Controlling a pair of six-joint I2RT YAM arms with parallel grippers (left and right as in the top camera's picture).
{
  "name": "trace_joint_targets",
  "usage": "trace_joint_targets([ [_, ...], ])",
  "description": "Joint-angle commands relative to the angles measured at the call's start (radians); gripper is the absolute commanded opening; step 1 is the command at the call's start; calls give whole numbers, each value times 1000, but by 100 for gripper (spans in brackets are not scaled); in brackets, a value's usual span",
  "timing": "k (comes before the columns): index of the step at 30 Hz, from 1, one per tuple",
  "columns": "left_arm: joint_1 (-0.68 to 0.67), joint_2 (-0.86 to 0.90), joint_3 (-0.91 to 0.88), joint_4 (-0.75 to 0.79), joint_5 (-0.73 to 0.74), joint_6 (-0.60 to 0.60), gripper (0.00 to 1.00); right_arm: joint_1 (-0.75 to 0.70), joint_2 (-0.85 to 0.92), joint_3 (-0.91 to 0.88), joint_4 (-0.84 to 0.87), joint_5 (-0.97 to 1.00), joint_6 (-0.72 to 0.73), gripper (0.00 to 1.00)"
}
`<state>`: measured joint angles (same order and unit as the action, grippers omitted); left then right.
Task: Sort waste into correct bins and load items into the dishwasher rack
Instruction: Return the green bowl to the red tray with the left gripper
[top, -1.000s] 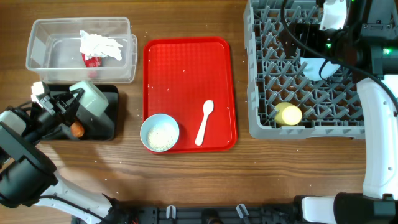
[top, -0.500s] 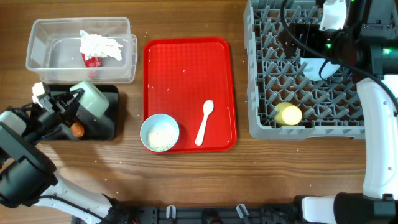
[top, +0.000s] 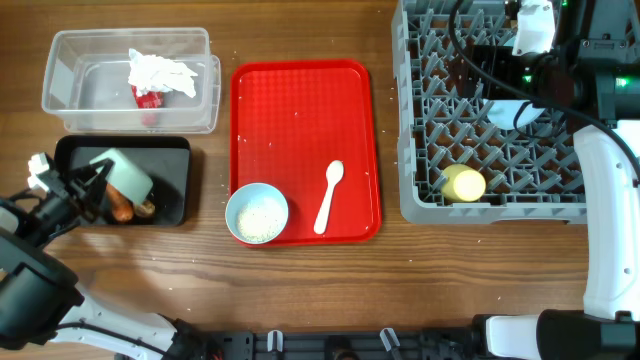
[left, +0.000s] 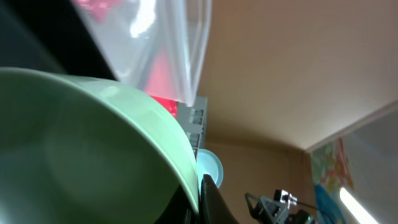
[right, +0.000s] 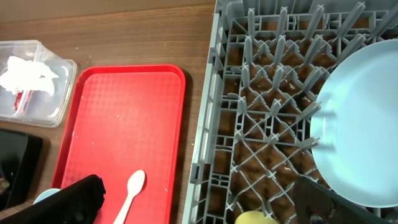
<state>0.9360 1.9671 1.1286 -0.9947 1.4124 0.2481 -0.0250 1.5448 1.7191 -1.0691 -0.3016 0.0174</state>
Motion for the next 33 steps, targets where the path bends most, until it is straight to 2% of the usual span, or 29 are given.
trace_joint_targets([
  [1, -4, -43, 6, -7, -38, 6, 4, -2, 5, -5, 6, 17, -17, 100],
  [6, -87, -156, 98, -33, -39, 5, 4, -2, 5, -5, 10, 17, -17, 100],
  [9, -154, -259, 189, -68, -89, -5, 4, -2, 5, -5, 10, 17, -17, 100],
  [13, -306, -418, 286, -57, -271, -85, 4, -2, 5, -5, 16, 17, -17, 100],
  [16, -484, -502, 298, 46, -446, -193, 4, -2, 5, -5, 24, 16, -17, 100],
  [18, -673, -527, 298, 138, -644, -251, 4, -2, 5, -5, 29, 17, -15, 100],
  [22, -1025, -468, 298, 266, -1042, -309, 4, -2, 5, -5, 29, 17, -15, 100],
  [26, -1257, -335, 298, 360, -1325, -310, 4, -2, 5, -5, 29, 17, -14, 100],
  [29, -1350, -209, 298, 394, -1408, -310, 4, -2, 5, -5, 29, 17, -14, 100],
  [33, -1392, -73, 298, 416, -1407, -336, 4, -2, 5, -5, 28, 17, -14, 100],
])
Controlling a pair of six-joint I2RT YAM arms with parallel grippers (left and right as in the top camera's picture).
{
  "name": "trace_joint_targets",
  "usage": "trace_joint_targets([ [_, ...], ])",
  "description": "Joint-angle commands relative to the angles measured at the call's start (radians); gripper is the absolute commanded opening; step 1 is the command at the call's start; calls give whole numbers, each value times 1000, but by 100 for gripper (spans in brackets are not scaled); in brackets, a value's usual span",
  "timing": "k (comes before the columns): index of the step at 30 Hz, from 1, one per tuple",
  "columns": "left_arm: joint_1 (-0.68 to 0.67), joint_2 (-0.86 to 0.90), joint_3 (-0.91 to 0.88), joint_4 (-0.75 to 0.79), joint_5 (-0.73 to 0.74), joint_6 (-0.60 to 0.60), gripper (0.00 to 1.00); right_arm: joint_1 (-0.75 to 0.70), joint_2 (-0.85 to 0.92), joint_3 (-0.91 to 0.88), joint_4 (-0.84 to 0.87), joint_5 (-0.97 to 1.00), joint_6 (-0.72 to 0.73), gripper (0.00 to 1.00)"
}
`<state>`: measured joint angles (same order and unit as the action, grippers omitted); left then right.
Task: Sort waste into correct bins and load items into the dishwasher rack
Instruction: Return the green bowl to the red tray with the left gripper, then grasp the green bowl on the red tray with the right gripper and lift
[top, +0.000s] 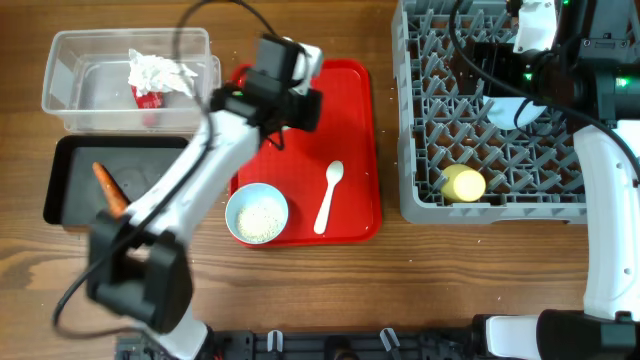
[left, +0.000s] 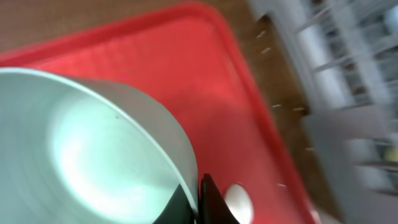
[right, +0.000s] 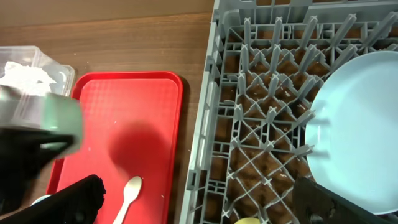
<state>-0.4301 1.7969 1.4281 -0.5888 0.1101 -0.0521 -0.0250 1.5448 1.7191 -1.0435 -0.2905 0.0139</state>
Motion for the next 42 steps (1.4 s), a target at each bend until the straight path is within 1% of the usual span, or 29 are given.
trace_joint_targets([
  [1, -29, 117, -1, 10, -105, -35, 4, -1, 5, -5, 2, 5, -10, 100],
  [5, -32, 165, -1, 6, -104, -35, 5, -1, 5, -5, 3, 5, -2, 100],
  [6, -32, 171, -1, 1, -103, -35, 9, -1, 5, -5, 2, 2, -2, 99],
  [8, -33, 171, -1, -6, -100, -35, 28, -1, 5, -5, 0, 2, -2, 100],
  [9, -34, 171, -1, -9, -100, -35, 40, -1, 5, -5, 0, 2, -2, 100],
  [10, -35, 171, -1, -9, -100, -36, 49, -1, 5, -5, 2, 2, 0, 100],
  [11, -35, 171, -1, -9, -100, -36, 56, -1, 5, -5, 11, 2, 18, 100],
  [13, -28, 160, 2, -12, -102, -66, 61, -1, 5, -5, 33, -6, 51, 98],
  [17, 72, 72, 76, -106, -104, -177, 63, 19, 10, -5, 106, -55, 138, 97],
  [20, 188, -18, 134, -193, -100, -283, 69, 60, 27, -5, 172, -58, 195, 97],
  [21, 230, -52, 142, -215, -96, -320, 74, 90, 41, -5, 207, -57, 211, 97],
  [22, 286, -98, 142, -233, -84, -346, 76, 122, 61, -5, 244, -54, 235, 97],
  [25, 409, -180, 142, -277, -27, -349, 79, 220, 135, -5, 337, -47, 267, 97],
  [27, 473, -209, 142, -313, -22, -346, 80, 289, 211, -6, 390, -30, 282, 96],
  [29, 529, -215, 142, -347, -25, -345, 80, 341, 291, -6, 420, -7, 282, 88],
  [33, 609, -205, 141, -394, -25, -345, 81, 397, 448, -5, 431, 6, 282, 84],
  [38, 645, -204, 141, -400, -25, -345, 82, 418, 598, -6, 431, 2, 280, 80],
  [41, 644, -203, 141, -400, -47, -345, 82, 426, 647, -6, 431, 2, 274, 72],
  [42, 644, -203, 141, -400, -50, -345, 82, 427, 664, -6, 435, 2, 273, 71],
])
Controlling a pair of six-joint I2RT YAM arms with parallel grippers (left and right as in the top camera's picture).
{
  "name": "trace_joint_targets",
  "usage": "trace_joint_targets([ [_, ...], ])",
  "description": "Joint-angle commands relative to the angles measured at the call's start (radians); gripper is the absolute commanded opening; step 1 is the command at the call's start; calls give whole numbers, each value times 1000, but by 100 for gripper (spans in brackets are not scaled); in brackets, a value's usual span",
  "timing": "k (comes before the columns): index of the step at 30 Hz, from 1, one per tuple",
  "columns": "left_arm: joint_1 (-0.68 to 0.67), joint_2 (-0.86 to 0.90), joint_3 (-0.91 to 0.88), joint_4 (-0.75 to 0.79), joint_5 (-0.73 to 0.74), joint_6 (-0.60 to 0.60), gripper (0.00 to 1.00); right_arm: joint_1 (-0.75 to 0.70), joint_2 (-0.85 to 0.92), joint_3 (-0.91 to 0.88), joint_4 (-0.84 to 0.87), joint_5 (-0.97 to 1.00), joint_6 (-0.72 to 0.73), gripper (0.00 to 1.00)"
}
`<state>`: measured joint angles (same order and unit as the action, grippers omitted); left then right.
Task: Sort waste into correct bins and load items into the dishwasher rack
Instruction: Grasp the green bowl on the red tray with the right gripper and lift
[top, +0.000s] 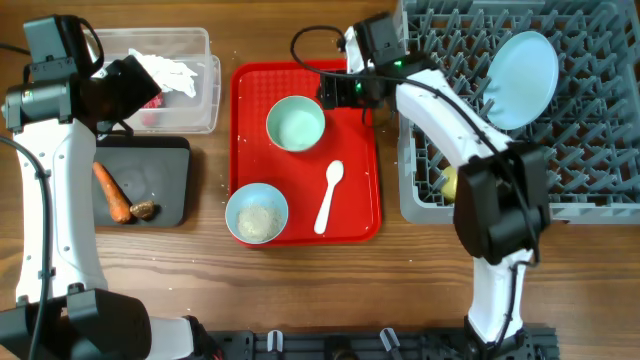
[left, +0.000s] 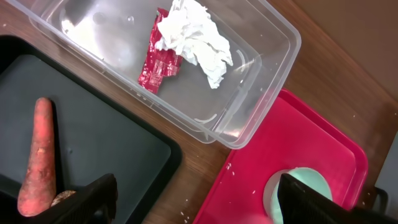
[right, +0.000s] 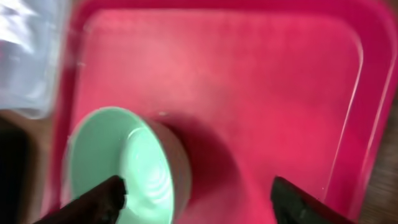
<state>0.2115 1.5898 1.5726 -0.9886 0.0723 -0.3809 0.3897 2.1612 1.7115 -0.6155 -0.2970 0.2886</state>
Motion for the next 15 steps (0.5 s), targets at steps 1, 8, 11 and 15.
trace_joint_targets([
  [1, 3, 4, -3, 0, -14, -16, 82, 14, 59, 2, 11, 8, -2, 68],
  [8, 3, 4, -3, 0, -14, -16, 84, 19, 89, 2, 20, -6, -55, 51],
  [11, 3, 4, -3, 0, -14, -16, 84, 23, 93, -11, 19, -6, -85, 38],
  [15, 3, 4, -3, 0, -14, -16, 84, 26, 93, -20, 2, 26, -102, 5],
])
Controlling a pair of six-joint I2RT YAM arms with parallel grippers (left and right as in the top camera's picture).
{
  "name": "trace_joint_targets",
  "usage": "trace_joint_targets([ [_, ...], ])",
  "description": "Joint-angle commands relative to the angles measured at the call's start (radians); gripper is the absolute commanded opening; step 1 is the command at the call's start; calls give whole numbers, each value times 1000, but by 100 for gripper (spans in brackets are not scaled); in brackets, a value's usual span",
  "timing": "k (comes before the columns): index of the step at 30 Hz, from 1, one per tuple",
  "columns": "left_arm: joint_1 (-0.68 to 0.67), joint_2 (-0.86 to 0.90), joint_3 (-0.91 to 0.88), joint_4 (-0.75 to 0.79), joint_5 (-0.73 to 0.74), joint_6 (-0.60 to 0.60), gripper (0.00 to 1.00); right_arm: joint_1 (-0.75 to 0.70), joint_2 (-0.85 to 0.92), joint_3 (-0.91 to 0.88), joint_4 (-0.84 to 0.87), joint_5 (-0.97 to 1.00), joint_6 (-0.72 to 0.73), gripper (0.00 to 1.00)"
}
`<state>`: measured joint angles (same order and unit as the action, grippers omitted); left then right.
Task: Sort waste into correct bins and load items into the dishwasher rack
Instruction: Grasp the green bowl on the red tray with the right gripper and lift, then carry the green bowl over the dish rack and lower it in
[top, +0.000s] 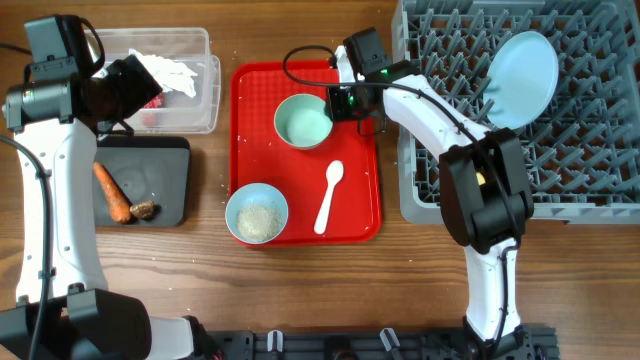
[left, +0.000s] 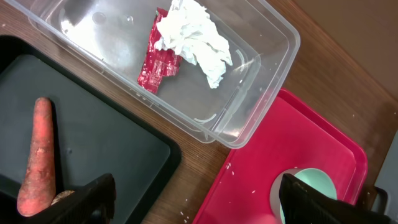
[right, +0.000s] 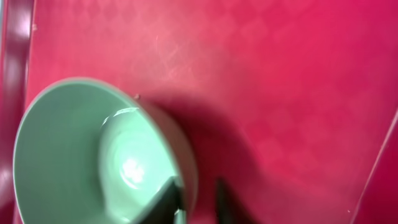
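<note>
A mint-green bowl (top: 304, 121) stands on the red tray (top: 350, 80); the right wrist view shows its inside (right: 81, 149). My right gripper (top: 340, 104) is shut on its right rim, one finger inside and one outside (right: 194, 200). A blue bowl (top: 257, 213) of rice and a white spoon (top: 330, 196) lie lower on the tray. A pale blue plate (top: 522, 64) stands in the grey dishwasher rack (top: 590, 140). My left gripper (top: 125, 85) hangs open over the bins (left: 199, 205), holding nothing.
The clear bin (top: 70, 95) holds a white tissue (left: 194, 36) and a red wrapper (left: 158, 66). The black tray (top: 170, 180) holds a carrot (top: 110, 192) and a small brown scrap (top: 143, 210). Bare wooden table runs along the front.
My right gripper, open beside the green bowl before, has shut on its right rim. The bowl has shifted slightly right on the tray. The left arm has not moved.
First my left gripper held the green bowl tipped over the black tray while the right held the blue plate at the rack. Then the left carried the bowl over the red tray. Later the bowl stood on the tray, the plate in the rack; now the right grips the bowl.
</note>
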<state>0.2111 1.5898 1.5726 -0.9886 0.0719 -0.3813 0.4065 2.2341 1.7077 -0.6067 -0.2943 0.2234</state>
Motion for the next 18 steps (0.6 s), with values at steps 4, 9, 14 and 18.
trace_joint_targets([
  [4, 3, 4, -3, -1, -13, -16, 84, 9, 20, -16, -7, 26, -37, 4],
  [9, 3, 4, -3, -3, -13, -16, 90, 5, -2, -2, -24, 25, -36, 4],
  [14, 3, 4, -3, -4, -13, -16, 95, -34, -159, 32, -55, 118, -30, 4],
  [18, 3, 4, -3, -3, -13, -16, 100, -72, -340, 32, -81, 342, -30, 4],
])
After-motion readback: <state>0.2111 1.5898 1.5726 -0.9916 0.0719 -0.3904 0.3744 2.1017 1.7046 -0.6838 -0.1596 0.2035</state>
